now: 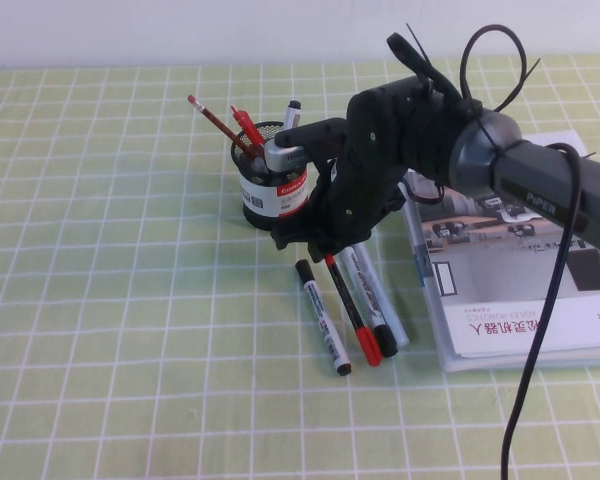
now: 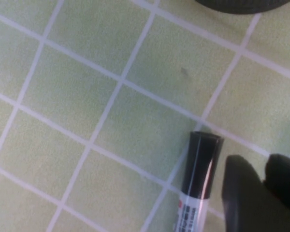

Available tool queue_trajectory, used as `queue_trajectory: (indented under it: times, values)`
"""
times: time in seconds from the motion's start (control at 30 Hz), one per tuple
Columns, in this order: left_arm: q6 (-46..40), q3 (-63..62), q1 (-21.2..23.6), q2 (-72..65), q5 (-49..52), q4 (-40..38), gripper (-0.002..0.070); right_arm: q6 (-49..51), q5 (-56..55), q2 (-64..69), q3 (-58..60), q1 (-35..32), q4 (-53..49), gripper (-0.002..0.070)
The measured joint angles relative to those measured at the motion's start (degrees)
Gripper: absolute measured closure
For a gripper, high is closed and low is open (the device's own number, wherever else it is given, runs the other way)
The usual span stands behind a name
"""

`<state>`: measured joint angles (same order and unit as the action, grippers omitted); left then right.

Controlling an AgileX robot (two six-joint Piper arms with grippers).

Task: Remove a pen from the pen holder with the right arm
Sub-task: 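Take a marker out of the pen holder and lay it on the table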

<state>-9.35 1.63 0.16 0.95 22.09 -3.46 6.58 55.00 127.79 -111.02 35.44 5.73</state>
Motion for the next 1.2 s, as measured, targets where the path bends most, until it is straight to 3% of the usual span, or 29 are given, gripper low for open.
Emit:
queue_trajectory:
  times: [0.17,0.47,0.57,0.67,0.8,1.2]
  values:
    - [0.0,0.0,0.0,0.0,0.0,0.0,0.0681,0.0,-0.1,0.4,0.0,0.0,-0.1,0.0529]
    - [0.0,0.0,0.0,0.0,0.0,0.0,0.0681,0.0,0.8,-0.3,0.0,0.0,-0.1,0.0506]
    - [0.0,0.0,0.0,0.0,0.0,0.0,0.0681,0.0,4.2,-3.1,0.0,0.0,-1.4,0.0531]
    - [0.0,0.0,0.0,0.0,0.0,0.0,0.0681,0.0,7.9,-7.7,0.4,0.1,-3.3,0.0620]
    - [0.0,0.0,0.0,0.0,0.0,0.0,0.0681,0.0,7.2,-17.3,6.4,0.1,-4.0,0.0675]
    - [0.0,0.0,0.0,0.0,0.0,0.0,0.0681,0.8,1.0,-50.0,37.8,0.1,-5.3,0.0688]
